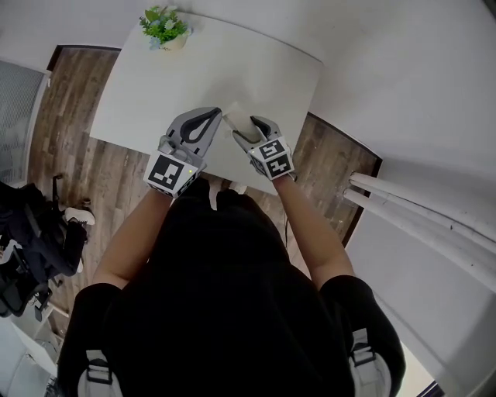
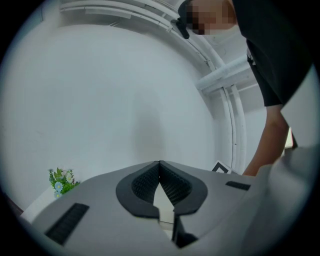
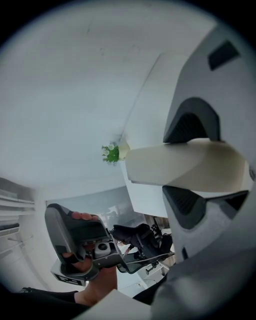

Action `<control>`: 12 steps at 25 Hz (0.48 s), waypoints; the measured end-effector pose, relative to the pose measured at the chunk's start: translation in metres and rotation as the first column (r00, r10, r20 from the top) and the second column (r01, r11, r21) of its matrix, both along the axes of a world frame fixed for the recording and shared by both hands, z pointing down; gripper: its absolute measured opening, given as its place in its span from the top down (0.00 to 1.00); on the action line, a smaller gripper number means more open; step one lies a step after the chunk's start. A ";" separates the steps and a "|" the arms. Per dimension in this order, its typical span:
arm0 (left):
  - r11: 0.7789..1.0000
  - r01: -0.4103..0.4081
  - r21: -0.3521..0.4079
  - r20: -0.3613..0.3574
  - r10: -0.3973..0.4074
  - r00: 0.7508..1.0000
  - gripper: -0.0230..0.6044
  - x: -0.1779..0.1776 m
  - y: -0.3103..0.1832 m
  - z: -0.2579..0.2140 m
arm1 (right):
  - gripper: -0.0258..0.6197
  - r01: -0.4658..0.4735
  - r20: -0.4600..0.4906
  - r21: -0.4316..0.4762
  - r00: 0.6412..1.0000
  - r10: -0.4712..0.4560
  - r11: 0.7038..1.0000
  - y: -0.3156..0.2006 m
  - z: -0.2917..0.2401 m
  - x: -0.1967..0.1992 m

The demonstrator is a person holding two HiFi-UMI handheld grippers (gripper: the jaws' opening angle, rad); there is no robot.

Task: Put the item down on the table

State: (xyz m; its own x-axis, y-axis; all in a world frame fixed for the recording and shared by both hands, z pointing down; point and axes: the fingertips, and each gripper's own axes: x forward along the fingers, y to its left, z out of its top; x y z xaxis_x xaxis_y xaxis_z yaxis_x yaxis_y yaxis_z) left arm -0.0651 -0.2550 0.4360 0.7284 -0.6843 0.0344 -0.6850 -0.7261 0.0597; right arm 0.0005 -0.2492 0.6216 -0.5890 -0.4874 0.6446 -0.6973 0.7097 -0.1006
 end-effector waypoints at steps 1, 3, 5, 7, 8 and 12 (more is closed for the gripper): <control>1.000 -0.008 -0.004 0.005 0.008 1.000 0.97 -0.001 -0.003 0.003 | 0.53 -0.002 -0.013 -0.014 1.000 0.002 1.000 -0.001 0.008 -0.001; 1.000 -0.022 -0.014 0.012 0.022 1.000 0.97 -0.002 -0.007 0.007 | 0.53 -0.001 -0.040 -0.042 0.999 -0.001 0.999 -0.002 0.024 -0.003; 0.999 -0.036 -0.024 0.017 0.036 0.999 0.97 -0.003 -0.010 0.013 | 0.53 0.007 -0.069 -0.068 0.998 -0.011 0.998 -0.003 0.039 -0.005; 0.999 -0.044 -0.031 0.025 0.044 0.999 0.97 -0.004 -0.014 0.020 | 0.53 0.016 -0.095 -0.088 0.995 -0.024 0.996 -0.004 0.053 -0.008; 0.998 -0.046 -0.035 0.033 0.047 0.998 0.97 -0.005 -0.016 0.022 | 0.53 0.018 -0.105 -0.098 0.994 -0.028 0.995 -0.005 0.060 -0.009; 0.997 -0.072 -0.038 0.055 0.074 0.996 0.97 -0.006 -0.022 0.033 | 0.53 0.017 -0.135 -0.133 0.990 -0.035 0.991 -0.007 0.081 -0.015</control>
State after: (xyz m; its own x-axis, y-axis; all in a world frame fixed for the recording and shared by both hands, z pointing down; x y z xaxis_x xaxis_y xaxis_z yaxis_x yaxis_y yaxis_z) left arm -0.0707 -0.2767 0.4686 0.7727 -0.6268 0.1000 -0.6331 -0.7725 0.0497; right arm -0.0141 -0.2567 0.7031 -0.5024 -0.3791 0.7771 -0.6926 0.7145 -0.0993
